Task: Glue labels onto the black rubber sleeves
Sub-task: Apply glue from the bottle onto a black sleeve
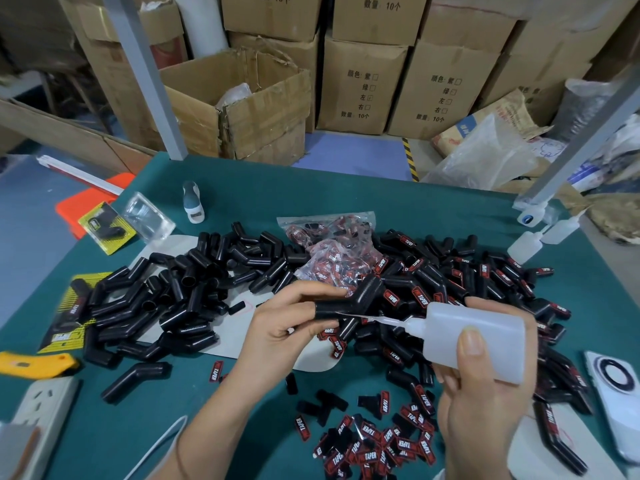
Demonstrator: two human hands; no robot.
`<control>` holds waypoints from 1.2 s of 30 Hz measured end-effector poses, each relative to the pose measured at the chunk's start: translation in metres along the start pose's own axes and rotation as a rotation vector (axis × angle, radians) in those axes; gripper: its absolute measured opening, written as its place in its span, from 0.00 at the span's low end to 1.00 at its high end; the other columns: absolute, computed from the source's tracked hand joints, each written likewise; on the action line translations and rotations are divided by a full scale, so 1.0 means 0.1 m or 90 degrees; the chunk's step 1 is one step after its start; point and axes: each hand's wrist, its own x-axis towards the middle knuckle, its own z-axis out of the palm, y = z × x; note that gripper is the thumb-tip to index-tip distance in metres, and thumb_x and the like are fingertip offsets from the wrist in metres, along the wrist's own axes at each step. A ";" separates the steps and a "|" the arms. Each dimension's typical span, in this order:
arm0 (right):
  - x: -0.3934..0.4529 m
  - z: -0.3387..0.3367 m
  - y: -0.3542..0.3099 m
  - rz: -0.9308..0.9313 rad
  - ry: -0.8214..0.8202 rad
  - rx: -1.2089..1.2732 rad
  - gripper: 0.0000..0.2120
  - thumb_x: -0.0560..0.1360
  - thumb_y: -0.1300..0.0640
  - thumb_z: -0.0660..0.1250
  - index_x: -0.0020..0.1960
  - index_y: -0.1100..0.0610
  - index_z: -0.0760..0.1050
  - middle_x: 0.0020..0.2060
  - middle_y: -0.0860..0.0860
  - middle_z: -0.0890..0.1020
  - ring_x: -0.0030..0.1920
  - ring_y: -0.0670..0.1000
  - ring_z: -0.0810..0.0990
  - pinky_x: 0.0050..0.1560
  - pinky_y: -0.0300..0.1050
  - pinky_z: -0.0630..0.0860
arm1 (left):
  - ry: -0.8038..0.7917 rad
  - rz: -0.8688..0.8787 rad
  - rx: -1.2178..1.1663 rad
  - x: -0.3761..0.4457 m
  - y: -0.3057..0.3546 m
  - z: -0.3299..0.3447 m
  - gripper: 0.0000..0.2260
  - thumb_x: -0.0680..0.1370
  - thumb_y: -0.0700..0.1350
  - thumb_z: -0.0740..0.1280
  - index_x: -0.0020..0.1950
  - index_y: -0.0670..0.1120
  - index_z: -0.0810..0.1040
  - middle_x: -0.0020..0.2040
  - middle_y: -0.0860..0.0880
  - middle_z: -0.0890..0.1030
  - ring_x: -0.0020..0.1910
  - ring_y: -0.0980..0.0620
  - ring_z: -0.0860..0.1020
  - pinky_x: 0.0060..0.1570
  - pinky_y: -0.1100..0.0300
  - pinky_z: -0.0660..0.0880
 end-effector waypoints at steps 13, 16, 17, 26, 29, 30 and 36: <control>-0.02 -0.04 0.09 -0.009 -0.002 -0.035 0.22 0.75 0.33 0.72 0.60 0.46 0.76 0.50 0.56 0.78 0.39 0.58 0.79 0.28 0.38 0.74 | -0.019 0.005 -0.001 -0.02 0.02 0.03 0.06 0.78 0.40 0.73 0.53 0.45 0.88 0.57 0.51 0.84 0.53 0.46 0.84 0.50 0.52 0.81; -0.02 -0.06 0.11 -0.014 -0.004 -0.041 0.22 0.75 0.33 0.72 0.60 0.46 0.77 0.50 0.57 0.78 0.40 0.61 0.78 0.29 0.39 0.74 | -0.025 0.012 0.001 -0.01 0.03 0.02 0.07 0.78 0.40 0.72 0.54 0.45 0.88 0.56 0.51 0.84 0.53 0.47 0.84 0.51 0.54 0.80; -0.02 -0.06 0.11 -0.016 -0.002 -0.038 0.22 0.74 0.33 0.72 0.60 0.46 0.77 0.50 0.57 0.78 0.39 0.62 0.78 0.29 0.39 0.74 | -0.025 0.013 0.003 -0.01 0.03 0.02 0.07 0.78 0.40 0.72 0.55 0.45 0.88 0.57 0.52 0.84 0.53 0.47 0.84 0.52 0.54 0.80; -0.02 -0.06 0.11 -0.019 -0.006 -0.039 0.22 0.74 0.32 0.72 0.59 0.45 0.77 0.50 0.58 0.79 0.39 0.60 0.77 0.29 0.38 0.73 | -0.027 0.023 0.022 0.00 0.03 0.01 0.06 0.79 0.41 0.73 0.53 0.46 0.88 0.57 0.53 0.84 0.53 0.49 0.83 0.53 0.58 0.79; -0.02 -0.06 0.11 -0.018 -0.005 -0.035 0.23 0.73 0.31 0.72 0.59 0.45 0.77 0.50 0.59 0.78 0.39 0.59 0.76 0.29 0.38 0.74 | -0.027 0.018 0.017 -0.01 0.03 0.01 0.06 0.78 0.40 0.73 0.53 0.45 0.88 0.56 0.52 0.84 0.53 0.48 0.84 0.52 0.55 0.80; -0.02 -0.06 0.10 -0.018 -0.005 -0.032 0.22 0.73 0.31 0.72 0.59 0.45 0.77 0.49 0.59 0.78 0.38 0.58 0.75 0.29 0.37 0.73 | -0.027 0.020 0.016 -0.01 0.03 0.02 0.06 0.78 0.40 0.73 0.54 0.46 0.88 0.56 0.52 0.84 0.53 0.48 0.84 0.52 0.56 0.80; -0.02 -0.06 0.10 -0.017 -0.005 -0.041 0.22 0.73 0.32 0.72 0.59 0.44 0.77 0.50 0.58 0.78 0.41 0.63 0.78 0.30 0.39 0.74 | -0.026 0.016 0.023 0.00 0.04 0.02 0.06 0.78 0.42 0.72 0.53 0.45 0.88 0.56 0.54 0.84 0.53 0.50 0.83 0.53 0.59 0.79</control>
